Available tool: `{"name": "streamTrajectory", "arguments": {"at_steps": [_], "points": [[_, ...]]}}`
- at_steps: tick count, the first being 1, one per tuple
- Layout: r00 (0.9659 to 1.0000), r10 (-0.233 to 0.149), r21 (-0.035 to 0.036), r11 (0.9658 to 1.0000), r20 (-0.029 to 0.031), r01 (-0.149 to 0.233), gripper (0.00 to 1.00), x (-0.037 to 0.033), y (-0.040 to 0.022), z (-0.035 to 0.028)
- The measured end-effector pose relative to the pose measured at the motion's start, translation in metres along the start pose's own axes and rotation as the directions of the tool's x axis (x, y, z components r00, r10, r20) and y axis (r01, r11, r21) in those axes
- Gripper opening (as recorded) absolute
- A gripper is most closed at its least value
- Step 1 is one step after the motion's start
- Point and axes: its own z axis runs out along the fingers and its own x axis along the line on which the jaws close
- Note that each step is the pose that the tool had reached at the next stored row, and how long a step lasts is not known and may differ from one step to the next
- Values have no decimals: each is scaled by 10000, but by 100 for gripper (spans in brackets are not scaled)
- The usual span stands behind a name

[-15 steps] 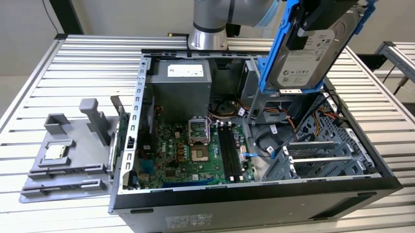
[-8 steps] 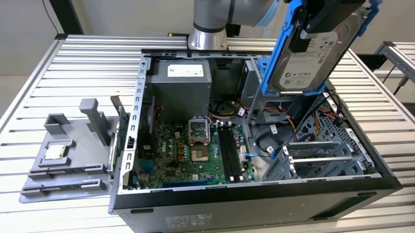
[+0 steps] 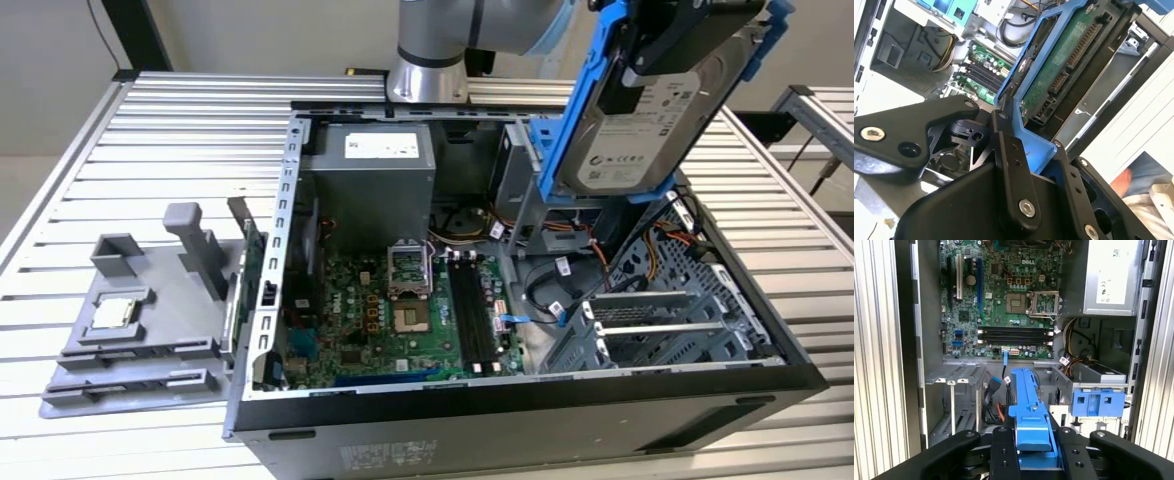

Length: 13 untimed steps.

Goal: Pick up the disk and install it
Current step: 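Pick up the disk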

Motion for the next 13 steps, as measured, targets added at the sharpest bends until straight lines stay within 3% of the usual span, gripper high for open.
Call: {"name": "streamTrajectory", "arguments": {"at_steps": [13], "points": [[9998,188,6,9998,-16,-188,0,97,-16,-1]]}}
